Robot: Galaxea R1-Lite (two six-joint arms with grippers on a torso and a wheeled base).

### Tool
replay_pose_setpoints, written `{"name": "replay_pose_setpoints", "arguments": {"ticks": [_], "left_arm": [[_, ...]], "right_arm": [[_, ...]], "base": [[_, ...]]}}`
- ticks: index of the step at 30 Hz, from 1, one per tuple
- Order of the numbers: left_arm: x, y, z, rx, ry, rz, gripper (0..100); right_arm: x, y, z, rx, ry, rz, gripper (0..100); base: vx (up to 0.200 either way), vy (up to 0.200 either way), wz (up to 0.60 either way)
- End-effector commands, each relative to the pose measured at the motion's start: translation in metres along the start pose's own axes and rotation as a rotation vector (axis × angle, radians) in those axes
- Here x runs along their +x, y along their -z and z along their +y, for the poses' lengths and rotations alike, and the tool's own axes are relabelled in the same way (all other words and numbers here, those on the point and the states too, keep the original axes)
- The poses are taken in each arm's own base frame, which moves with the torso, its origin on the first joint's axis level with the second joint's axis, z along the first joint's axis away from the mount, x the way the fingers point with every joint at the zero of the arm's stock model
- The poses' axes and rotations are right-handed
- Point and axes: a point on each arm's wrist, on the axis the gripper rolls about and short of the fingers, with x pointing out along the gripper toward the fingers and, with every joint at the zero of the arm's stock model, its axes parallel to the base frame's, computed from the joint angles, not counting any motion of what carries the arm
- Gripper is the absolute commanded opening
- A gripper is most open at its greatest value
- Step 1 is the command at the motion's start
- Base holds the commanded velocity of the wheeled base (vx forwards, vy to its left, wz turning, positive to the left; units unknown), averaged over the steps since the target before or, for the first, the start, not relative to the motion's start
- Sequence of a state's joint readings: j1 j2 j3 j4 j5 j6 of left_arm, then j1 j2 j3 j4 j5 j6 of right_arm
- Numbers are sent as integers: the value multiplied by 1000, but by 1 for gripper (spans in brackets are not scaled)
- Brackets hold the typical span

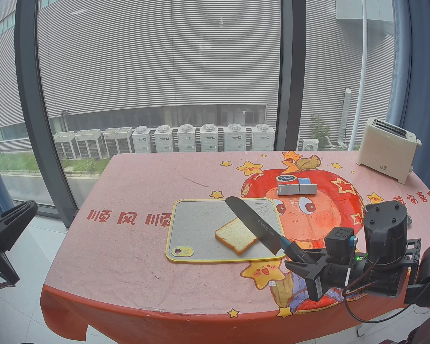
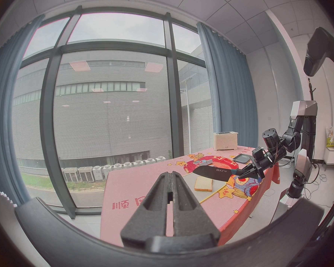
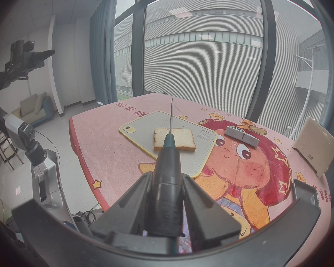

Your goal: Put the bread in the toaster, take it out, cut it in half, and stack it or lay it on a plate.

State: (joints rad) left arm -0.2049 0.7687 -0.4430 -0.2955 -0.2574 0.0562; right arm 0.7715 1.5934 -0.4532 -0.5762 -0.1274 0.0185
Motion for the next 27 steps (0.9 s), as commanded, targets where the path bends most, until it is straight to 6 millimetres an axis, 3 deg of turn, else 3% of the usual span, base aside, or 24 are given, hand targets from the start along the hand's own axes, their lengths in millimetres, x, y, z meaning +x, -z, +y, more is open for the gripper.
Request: {"name": "replay_pose_setpoints", "arguments": {"ticks": [1,13,27], "left_arm": [[25,2,6,-20,31,74,0],[35,-7,8,-22,62,75,0],[79,-21,18,-43,166,118,0]], "right_arm": [[0,0,0,-2,0,2,0],[4,0,0,2,17,5,0],[8,-2,1,1,16,4,0]], "base": [[0,0,0],[0,0,0],[0,0,0]]}}
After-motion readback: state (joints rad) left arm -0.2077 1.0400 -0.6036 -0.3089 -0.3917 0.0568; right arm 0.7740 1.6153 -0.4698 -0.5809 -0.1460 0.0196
